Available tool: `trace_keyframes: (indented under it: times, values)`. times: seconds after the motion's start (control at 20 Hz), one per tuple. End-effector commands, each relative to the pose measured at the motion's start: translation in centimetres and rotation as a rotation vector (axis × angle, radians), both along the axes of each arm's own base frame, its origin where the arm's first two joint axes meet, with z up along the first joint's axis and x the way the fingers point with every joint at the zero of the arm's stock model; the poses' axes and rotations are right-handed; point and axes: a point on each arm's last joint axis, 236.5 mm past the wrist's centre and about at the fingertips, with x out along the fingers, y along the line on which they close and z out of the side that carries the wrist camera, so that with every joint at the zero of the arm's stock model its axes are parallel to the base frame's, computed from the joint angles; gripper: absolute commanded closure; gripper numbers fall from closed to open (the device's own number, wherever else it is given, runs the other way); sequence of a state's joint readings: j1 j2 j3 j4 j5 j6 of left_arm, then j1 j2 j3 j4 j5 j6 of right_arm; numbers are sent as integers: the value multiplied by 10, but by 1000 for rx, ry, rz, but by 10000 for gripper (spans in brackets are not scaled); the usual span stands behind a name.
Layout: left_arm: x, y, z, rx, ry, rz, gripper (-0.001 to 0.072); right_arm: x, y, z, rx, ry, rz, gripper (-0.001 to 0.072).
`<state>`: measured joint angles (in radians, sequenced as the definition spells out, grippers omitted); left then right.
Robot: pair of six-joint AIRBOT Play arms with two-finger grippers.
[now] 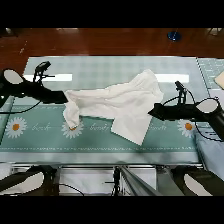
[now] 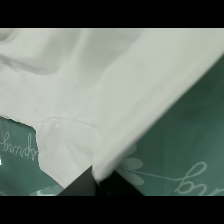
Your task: Fold the shirts.
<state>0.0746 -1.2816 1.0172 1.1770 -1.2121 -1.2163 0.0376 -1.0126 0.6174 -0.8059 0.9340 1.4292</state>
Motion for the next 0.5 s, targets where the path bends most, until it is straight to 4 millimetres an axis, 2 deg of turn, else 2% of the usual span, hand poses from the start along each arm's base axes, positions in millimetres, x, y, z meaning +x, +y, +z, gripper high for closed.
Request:
trace_keyframes:
  times: [0.0,0.1,0.2,0.3,0.35,0.45]
  values:
    - [-72,29,-6,50,307,-13,27,-1,-6,-3,-39,-8,17,693]
    - [-102,16,-13,10,414,-44,9,-3,-10,-7,-66,-10,28,693]
    - [-115,-12,-22,-100,438,-59,8,-3,-12,-9,-82,-11,36,693]
    - [-115,-43,-19,-277,379,-118,9,-4,-13,-9,-91,-17,50,693]
    - [-110,-52,-15,-361,340,-119,8,-4,-13,-9,-92,-19,52,693]
    - [-96,-52,-15,-457,270,-45,8,-4,-13,-9,-93,-20,53,693]
